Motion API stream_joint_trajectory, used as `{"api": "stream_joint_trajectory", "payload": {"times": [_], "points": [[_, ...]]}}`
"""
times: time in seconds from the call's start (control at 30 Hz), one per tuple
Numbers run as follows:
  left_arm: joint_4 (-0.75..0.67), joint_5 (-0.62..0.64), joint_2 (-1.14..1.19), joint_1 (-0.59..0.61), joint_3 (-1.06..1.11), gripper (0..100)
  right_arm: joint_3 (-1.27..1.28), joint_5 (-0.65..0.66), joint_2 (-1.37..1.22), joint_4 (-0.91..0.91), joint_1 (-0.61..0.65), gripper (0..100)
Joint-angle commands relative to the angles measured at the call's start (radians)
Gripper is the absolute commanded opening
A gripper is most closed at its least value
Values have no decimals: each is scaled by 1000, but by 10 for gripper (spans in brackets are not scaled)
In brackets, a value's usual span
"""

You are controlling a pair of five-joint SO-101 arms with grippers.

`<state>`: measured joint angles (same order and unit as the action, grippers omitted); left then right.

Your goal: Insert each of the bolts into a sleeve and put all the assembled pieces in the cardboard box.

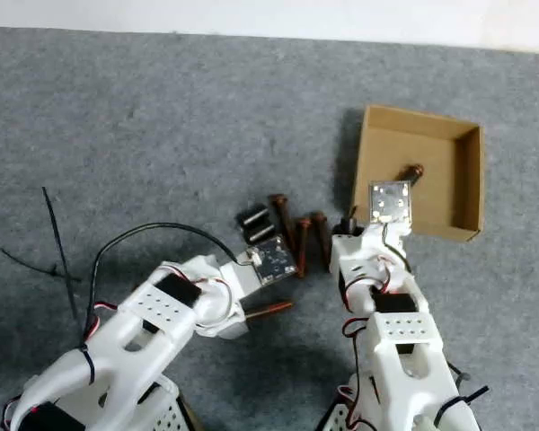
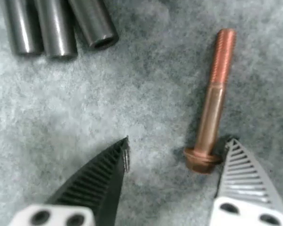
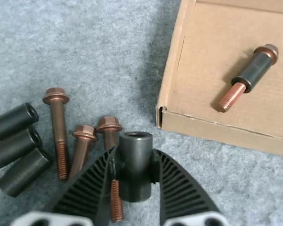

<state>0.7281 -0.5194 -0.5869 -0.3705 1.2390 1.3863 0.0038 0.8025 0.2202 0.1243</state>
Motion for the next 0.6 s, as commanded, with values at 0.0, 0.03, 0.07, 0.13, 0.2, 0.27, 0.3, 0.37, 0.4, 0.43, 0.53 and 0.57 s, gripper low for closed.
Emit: {"api": "stream_joint_trajectory", "payload": {"times": [0.0,0.03,0.07,0.13,0.2,0.27,0.3,0.37,0.4,0.43,0.53,0.57], "points": [[25,-8,87,30,-81,294,-7,11,8,-30,2,5],[38,-8,125,28,-105,293,-7,11,8,-30,2,5],[57,-8,165,28,-136,292,-7,11,8,-30,2,5],[92,-9,234,28,-186,292,-7,11,8,-30,2,5],[112,-11,291,27,-214,291,-7,11,8,-30,2,5],[121,-12,306,27,-228,284,-7,11,8,-30,2,5],[126,-14,306,25,-229,269,-7,11,8,-30,2,5],[129,-40,306,25,-228,223,-7,11,8,-30,2,5],[135,-54,306,25,-228,191,-7,11,8,-30,2,5],[141,-61,306,24,-228,159,-7,11,8,-30,2,5],[144,-63,306,24,-228,69,-7,11,8,-30,2,5],[144,-63,306,22,-228,56,-7,11,8,-30,2,5]]}}
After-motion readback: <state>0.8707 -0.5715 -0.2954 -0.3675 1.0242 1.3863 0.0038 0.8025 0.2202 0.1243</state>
